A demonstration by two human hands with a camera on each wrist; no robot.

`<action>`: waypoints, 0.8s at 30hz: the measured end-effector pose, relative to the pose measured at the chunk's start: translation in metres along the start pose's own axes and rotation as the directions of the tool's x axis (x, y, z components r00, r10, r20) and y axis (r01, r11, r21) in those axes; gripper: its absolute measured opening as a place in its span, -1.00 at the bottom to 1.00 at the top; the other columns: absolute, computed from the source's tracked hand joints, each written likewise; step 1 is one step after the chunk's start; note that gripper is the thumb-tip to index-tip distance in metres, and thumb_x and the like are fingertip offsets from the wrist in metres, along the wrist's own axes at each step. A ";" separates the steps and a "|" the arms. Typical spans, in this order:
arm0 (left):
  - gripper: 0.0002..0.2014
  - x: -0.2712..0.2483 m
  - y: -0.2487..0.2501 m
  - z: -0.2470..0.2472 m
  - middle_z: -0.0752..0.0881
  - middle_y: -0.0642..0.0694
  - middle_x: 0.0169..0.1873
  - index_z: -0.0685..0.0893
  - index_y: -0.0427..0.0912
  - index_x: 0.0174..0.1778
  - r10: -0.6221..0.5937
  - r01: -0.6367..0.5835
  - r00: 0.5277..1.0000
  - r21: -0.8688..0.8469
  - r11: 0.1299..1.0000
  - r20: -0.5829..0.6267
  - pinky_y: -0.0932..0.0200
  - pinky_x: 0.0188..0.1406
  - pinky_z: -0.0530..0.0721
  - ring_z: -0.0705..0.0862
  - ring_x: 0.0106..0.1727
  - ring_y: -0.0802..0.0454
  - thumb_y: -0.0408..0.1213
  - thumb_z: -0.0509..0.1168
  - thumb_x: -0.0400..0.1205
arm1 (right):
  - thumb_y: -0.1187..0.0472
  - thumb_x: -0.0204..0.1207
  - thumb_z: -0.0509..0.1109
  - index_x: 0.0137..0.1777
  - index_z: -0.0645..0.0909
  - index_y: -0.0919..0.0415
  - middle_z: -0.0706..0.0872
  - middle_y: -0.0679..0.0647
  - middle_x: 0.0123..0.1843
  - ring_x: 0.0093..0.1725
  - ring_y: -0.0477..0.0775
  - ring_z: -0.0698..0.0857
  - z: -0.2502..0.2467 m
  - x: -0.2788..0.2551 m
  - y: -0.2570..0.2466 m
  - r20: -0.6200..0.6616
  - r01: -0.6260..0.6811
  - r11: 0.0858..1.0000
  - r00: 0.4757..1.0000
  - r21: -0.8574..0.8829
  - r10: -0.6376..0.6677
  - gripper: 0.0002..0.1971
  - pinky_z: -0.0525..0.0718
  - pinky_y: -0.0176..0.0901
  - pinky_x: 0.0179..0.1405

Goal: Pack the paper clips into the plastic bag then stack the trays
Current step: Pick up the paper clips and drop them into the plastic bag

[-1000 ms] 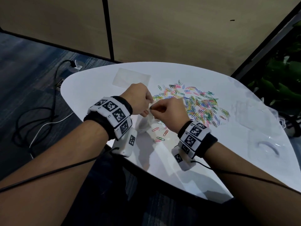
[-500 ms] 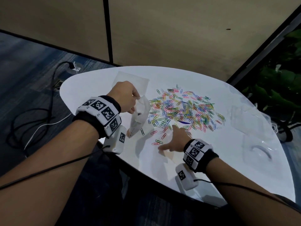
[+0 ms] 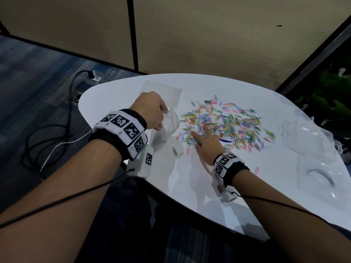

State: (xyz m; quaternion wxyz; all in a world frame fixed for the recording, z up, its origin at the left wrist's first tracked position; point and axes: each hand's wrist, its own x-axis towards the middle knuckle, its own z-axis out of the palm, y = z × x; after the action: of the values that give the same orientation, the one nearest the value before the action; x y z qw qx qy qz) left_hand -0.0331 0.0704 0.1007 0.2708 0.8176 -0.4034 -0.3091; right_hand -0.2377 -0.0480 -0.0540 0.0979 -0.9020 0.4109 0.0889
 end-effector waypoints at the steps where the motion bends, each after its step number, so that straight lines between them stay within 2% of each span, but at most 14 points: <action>1: -0.68 0.000 0.001 0.001 0.77 -0.22 -0.36 0.73 -0.26 0.25 0.001 -0.001 1.000 -0.001 1.000 0.002 0.27 -0.35 0.81 0.77 -0.47 0.06 -0.57 0.17 0.70 | 0.10 0.74 0.11 0.67 0.15 -0.15 0.13 0.23 0.71 0.50 0.47 0.36 0.001 0.002 0.000 0.001 0.032 0.997 0.999 -0.068 -0.032 -0.48 0.43 0.24 0.45; 2: -0.68 0.000 0.002 0.001 0.78 -0.21 -0.36 0.73 -0.26 0.25 0.001 -0.001 1.000 -0.004 1.000 0.004 0.29 -0.37 0.80 0.77 -0.48 0.07 -0.57 0.17 0.70 | 0.15 0.72 0.15 0.63 0.25 -0.11 0.28 0.25 0.63 0.42 0.45 0.44 0.003 0.004 0.001 -0.025 0.051 0.994 0.998 -0.097 -0.053 -0.51 0.51 0.20 0.35; 4: -0.69 0.001 0.002 0.002 0.78 -0.20 -0.36 0.73 -0.26 0.25 -0.004 0.004 1.000 -0.006 1.000 0.005 0.31 -0.39 0.79 0.76 -0.51 0.11 -0.55 0.18 0.71 | 0.28 0.63 0.31 0.37 0.56 0.07 0.62 0.24 0.26 0.16 0.32 0.61 0.003 0.006 0.000 -0.109 0.094 0.987 0.988 -0.129 -0.108 -0.67 0.59 0.00 0.01; 5: -0.70 0.001 0.003 0.002 0.78 -0.20 -0.37 0.73 -0.26 0.25 -0.006 0.006 1.000 -0.004 1.000 0.005 0.31 -0.38 0.79 0.75 -0.52 0.12 -0.54 0.18 0.71 | 0.34 0.58 0.35 0.20 0.64 0.16 0.68 0.21 0.08 0.05 0.25 0.64 0.001 0.006 -0.001 -0.126 0.106 0.982 0.984 -0.154 -0.126 -0.77 0.54 -0.07 -0.14; 6: -0.70 0.001 0.003 0.002 0.78 -0.20 -0.37 0.73 -0.26 0.25 -0.005 0.005 1.000 0.000 1.000 0.005 0.30 -0.37 0.80 0.76 -0.51 0.12 -0.54 0.18 0.71 | 0.39 0.56 0.35 0.09 0.67 0.23 0.68 0.21 0.00 0.00 0.22 0.65 -0.003 0.005 -0.003 -0.112 0.114 0.978 0.984 -0.172 -0.135 -0.83 0.49 -0.12 -0.20; 8: -0.68 0.000 0.003 0.003 0.78 -0.21 -0.37 0.74 -0.27 0.26 -0.002 0.001 1.000 0.007 1.000 0.012 0.26 -0.32 0.82 0.78 -0.48 0.07 -0.55 0.17 0.71 | 0.44 0.56 0.32 0.05 0.67 0.33 0.66 0.22 -0.01 0.00 0.21 0.67 -0.007 0.004 -0.001 -0.072 0.135 0.975 0.986 -0.179 -0.150 -0.85 0.47 -0.15 -0.21; 11: -0.69 -0.001 0.003 0.004 0.79 -0.20 -0.38 0.73 -0.26 0.25 0.004 -0.004 1.000 0.020 1.000 0.020 0.26 -0.30 0.81 0.78 -0.47 0.07 -0.54 0.16 0.71 | 0.45 0.56 0.30 -0.01 0.72 0.32 0.71 0.21 -0.06 -0.05 0.20 0.73 -0.016 0.003 0.009 -0.075 0.087 0.991 0.993 -0.101 -0.095 -0.83 0.60 -0.14 -0.17; 13: -0.69 -0.001 0.004 0.004 0.79 -0.19 -0.38 0.73 -0.24 0.25 0.003 -0.003 1.000 0.022 1.000 0.019 0.26 -0.29 0.81 0.79 -0.46 0.06 -0.53 0.16 0.72 | 0.43 0.54 0.33 -0.03 0.80 0.28 0.80 0.20 -0.09 -0.05 0.19 0.77 -0.027 0.004 0.018 -0.094 -0.007 0.997 0.995 0.076 0.014 -0.80 0.71 -0.13 0.02; 15: -0.69 -0.001 0.003 0.005 0.79 -0.20 -0.37 0.73 -0.24 0.24 0.004 -0.005 1.000 0.022 1.000 0.019 0.23 -0.26 0.82 0.80 -0.44 0.04 -0.53 0.16 0.72 | 0.35 0.53 0.42 -0.04 0.85 0.21 0.86 0.13 -0.13 -0.08 0.12 0.81 -0.042 0.004 0.029 -0.076 -0.128 0.943 0.984 0.306 0.159 -0.84 0.71 -0.14 0.20; 17: -0.68 -0.001 0.003 0.005 0.79 -0.20 -0.38 0.73 -0.25 0.24 0.005 -0.006 1.000 0.024 1.000 0.022 0.20 -0.22 0.83 0.80 -0.43 0.02 -0.54 0.15 0.71 | 0.31 0.46 0.55 -0.12 0.85 0.13 0.87 0.07 -0.20 -0.12 0.07 0.84 -0.059 0.006 0.037 0.013 -0.256 0.762 0.951 0.594 0.309 -0.91 0.76 -0.05 0.16; 19: -0.68 -0.001 0.003 0.006 0.78 -0.19 -0.40 0.73 -0.26 0.24 0.003 -0.004 1.000 0.021 1.000 0.029 0.17 -0.20 0.84 0.80 -0.43 0.00 -0.56 0.14 0.70 | 0.37 0.39 0.60 -0.17 0.84 0.16 0.87 0.16 -0.17 -0.10 0.16 0.86 -0.077 0.007 0.036 0.124 -0.277 0.436 0.930 0.856 0.346 -0.89 0.80 0.08 0.11; 21: -0.67 0.000 0.004 0.007 0.76 -0.18 -0.41 0.73 -0.27 0.24 0.002 -0.002 0.999 0.015 1.000 0.032 0.17 -0.22 0.84 0.79 -0.44 0.00 -0.57 0.14 0.70 | 0.45 0.41 0.55 -0.04 0.79 0.32 0.84 0.31 0.00 -0.06 0.17 0.85 -0.097 0.007 0.024 0.184 -0.218 0.109 0.948 0.970 0.260 -0.86 0.80 -0.03 0.10; 22: -0.67 0.000 0.004 0.007 0.76 -0.18 -0.41 0.73 -0.27 0.24 0.000 -0.001 0.999 0.012 1.000 0.033 0.18 -0.24 0.84 0.79 -0.44 0.00 -0.56 0.14 0.70 | 0.47 0.43 0.52 0.05 0.76 0.39 0.82 0.33 0.06 -0.04 0.15 0.85 -0.107 0.006 0.014 0.193 -0.195 -0.012 0.963 0.981 0.189 -0.81 0.80 -0.13 0.05; 24: -0.68 -0.001 0.005 0.008 0.76 -0.19 -0.41 0.73 -0.29 0.26 0.000 0.000 0.999 0.005 1.000 0.035 0.19 -0.27 0.84 0.78 -0.45 0.01 -0.56 0.15 0.70 | 0.48 0.48 0.47 0.17 0.69 0.46 0.82 0.28 0.04 -0.02 0.10 0.84 -0.124 0.000 -0.013 0.177 -0.169 -0.130 0.983 0.977 0.051 -0.74 0.78 -0.28 -0.04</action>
State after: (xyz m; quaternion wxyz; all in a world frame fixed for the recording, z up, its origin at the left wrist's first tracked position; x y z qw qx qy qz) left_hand -0.0420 0.0670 0.0992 0.2614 0.8126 -0.4091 -0.3225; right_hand -0.2185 -0.0706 0.0667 0.7469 -0.4831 0.4085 -0.2047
